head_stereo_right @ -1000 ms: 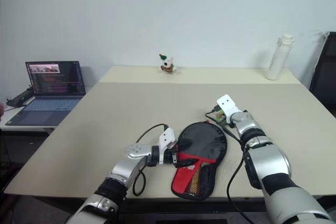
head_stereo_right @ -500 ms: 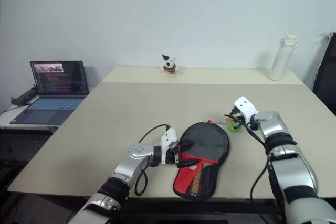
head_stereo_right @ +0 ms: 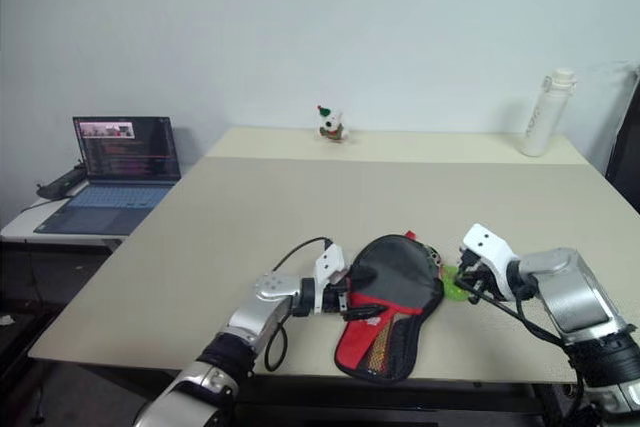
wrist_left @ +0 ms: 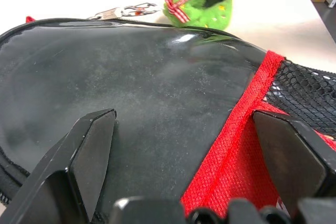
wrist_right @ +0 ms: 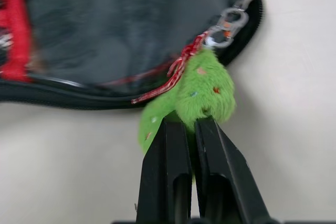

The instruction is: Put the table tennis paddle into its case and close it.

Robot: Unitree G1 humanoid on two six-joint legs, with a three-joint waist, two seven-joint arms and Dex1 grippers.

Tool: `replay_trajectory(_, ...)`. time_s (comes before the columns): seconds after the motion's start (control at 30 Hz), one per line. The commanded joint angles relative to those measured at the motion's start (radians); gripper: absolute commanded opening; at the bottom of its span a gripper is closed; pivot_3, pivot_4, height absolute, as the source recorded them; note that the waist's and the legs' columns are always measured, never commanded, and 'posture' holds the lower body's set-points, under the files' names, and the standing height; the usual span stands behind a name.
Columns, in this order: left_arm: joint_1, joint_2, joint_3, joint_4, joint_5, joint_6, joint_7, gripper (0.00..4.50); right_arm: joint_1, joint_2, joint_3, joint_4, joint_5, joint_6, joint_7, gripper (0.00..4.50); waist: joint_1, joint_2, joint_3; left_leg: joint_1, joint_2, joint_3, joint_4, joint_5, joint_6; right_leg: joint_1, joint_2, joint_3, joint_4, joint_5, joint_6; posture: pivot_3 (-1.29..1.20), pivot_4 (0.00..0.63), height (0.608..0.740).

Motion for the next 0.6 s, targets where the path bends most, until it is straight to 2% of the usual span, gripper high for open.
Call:
replay_trajectory(0.03,0.024,-0.010,-0.057,0.063,0.053,0.013,-0.012,4.50,0.053,-0.060,0.009,-0.096,0.078,0.039,0.069,0.04,0.003,0.000,0.000,0.000,0.000,0.000,0.000,0.000,0.000,0.000,-0.001,0.000,0.000,0.000,0.000,0.00,0.150,0.740)
replay_trajectory(0.27,0.012,-0.018,-0.057,0.079,0.055,0.004,-0.012,4.50,0.150,-0.181,0.006,-0.208,0.206,0.028,0.172,0.04,0.003,-0.001,0.000,0.000,-0.003,0.000,0.000,0.000,0.000,0.000,-0.003,-0.001,0.000,-0.001,0.002,0.00,0.150,0.740)
replay_trajectory(0.43,0.008,-0.022,-0.057,0.083,0.054,-0.002,-0.009,4.50,0.079,-0.085,0.010,-0.147,0.203,0.031,0.054,0.04,-0.001,-0.002,0.000,0.001,-0.006,0.000,0.000,0.000,0.000,0.001,-0.003,-0.001,0.000,-0.001,0.002,0.00,0.150,0.740)
replay_trajectory(0.53,0.007,-0.019,-0.056,0.075,0.051,-0.002,-0.009,4.50,0.025,-0.055,-0.001,-0.091,0.186,0.027,0.008,0.75,-0.006,-0.002,0.001,0.001,-0.006,0.000,0.003,0.000,0.000,0.001,-0.003,0.000,0.001,-0.001,0.002,0.00,0.150,0.740)
replay_trajectory(0.6,0.008,-0.016,-0.054,0.067,0.050,-0.002,-0.009,4.50,0.008,-0.065,-0.007,-0.070,0.195,0.041,0.012,1.43,-0.005,-0.003,0.001,0.000,-0.006,-0.001,0.006,0.000,0.000,0.001,-0.003,0.000,0.002,-0.001,0.003,0.00,0.150,0.740)
